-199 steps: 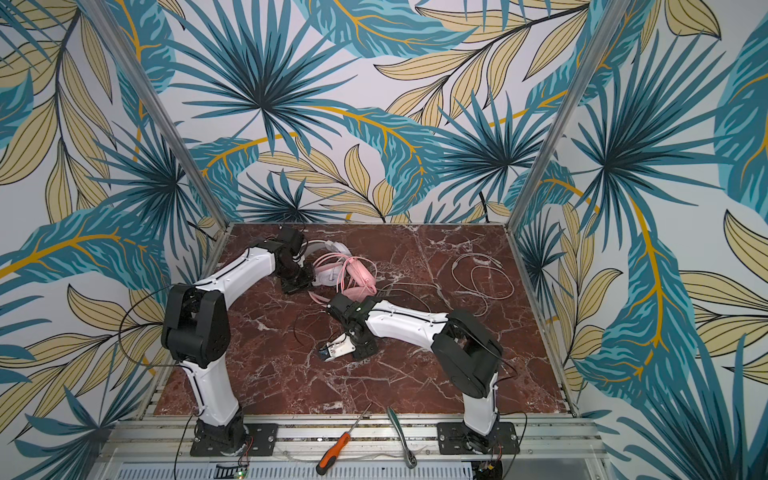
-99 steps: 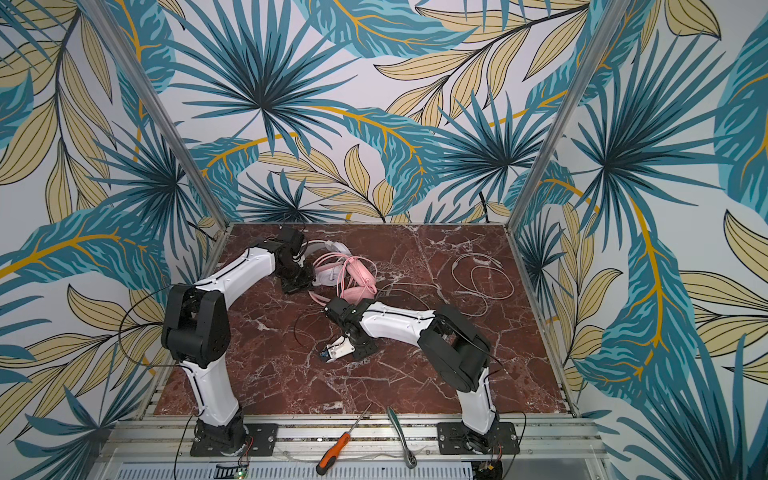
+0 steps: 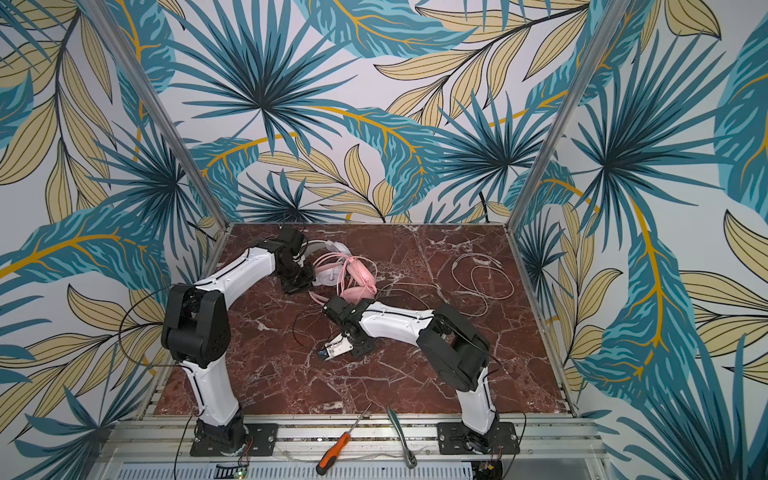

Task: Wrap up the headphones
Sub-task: 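Grasp the pink USB plug with the right gripper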

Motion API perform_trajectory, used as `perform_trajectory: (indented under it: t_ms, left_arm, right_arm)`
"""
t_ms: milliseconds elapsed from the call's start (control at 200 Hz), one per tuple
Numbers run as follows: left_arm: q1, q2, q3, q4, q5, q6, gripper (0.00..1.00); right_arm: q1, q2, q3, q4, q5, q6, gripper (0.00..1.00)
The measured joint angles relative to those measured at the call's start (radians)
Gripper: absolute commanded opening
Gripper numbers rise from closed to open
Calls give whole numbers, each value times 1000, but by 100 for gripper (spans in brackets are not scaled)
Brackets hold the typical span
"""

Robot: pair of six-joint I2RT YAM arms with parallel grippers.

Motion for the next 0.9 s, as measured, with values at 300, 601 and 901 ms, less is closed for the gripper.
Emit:
perform_trajectory:
  t_ms: [300, 601, 901]
  left_arm:
    - [0, 0, 0, 0, 0, 0, 0]
    - [0, 0, 0, 0, 0, 0, 0]
    - [0, 0, 0, 0, 1, 0, 0]
  right_arm:
    - [0, 77, 106, -113, 0, 5, 41]
    - [2, 66, 77, -101, 14, 9, 27]
    - [3, 2, -24, 11, 11, 12, 14]
